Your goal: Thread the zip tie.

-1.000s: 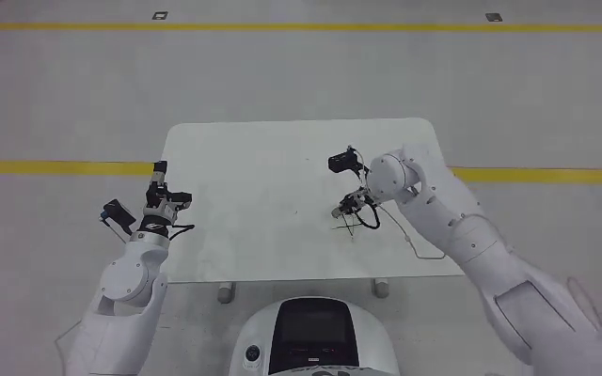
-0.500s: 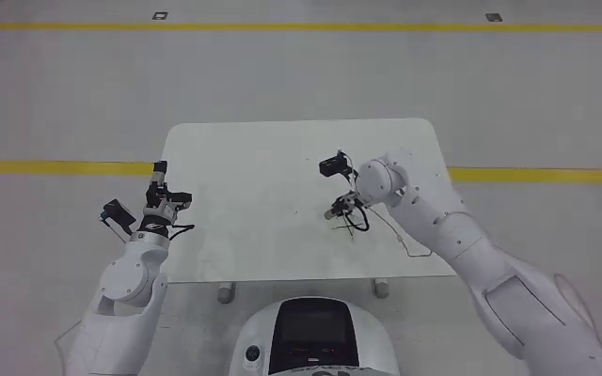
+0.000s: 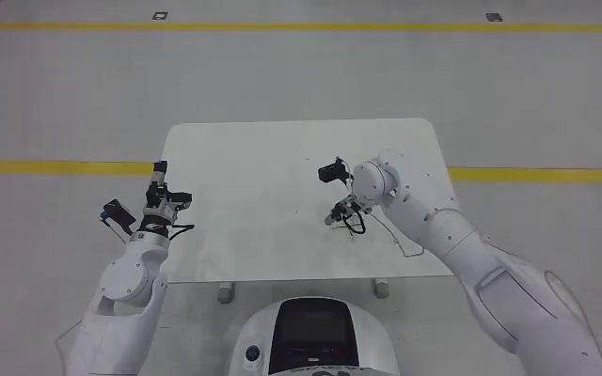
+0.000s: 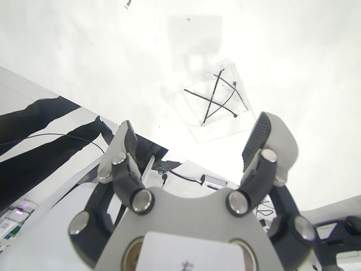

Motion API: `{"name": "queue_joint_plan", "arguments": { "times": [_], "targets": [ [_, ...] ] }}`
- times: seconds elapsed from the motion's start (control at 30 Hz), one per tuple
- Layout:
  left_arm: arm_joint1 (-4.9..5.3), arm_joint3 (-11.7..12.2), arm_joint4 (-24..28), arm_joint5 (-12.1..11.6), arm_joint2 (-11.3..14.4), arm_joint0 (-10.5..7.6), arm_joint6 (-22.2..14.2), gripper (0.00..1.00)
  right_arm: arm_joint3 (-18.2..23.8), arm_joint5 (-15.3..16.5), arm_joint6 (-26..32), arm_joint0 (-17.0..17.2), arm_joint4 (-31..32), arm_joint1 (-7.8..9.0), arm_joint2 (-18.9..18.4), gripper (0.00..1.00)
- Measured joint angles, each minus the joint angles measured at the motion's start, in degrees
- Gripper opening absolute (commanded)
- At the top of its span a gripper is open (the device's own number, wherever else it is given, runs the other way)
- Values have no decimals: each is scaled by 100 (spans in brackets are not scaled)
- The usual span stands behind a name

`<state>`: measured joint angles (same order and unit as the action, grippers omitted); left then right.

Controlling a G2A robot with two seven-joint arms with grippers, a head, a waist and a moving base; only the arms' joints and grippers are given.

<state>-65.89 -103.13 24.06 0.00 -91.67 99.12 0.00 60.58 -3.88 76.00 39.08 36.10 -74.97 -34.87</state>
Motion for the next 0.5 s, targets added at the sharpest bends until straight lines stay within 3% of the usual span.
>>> {"name": "queue_joint_plan", "arguments": {
  "times": [0.5],
  "targets": [
    [0,0,0,0,0,0,0,100,26,23,-20,38,17,-22,6,100]
  ]
}}
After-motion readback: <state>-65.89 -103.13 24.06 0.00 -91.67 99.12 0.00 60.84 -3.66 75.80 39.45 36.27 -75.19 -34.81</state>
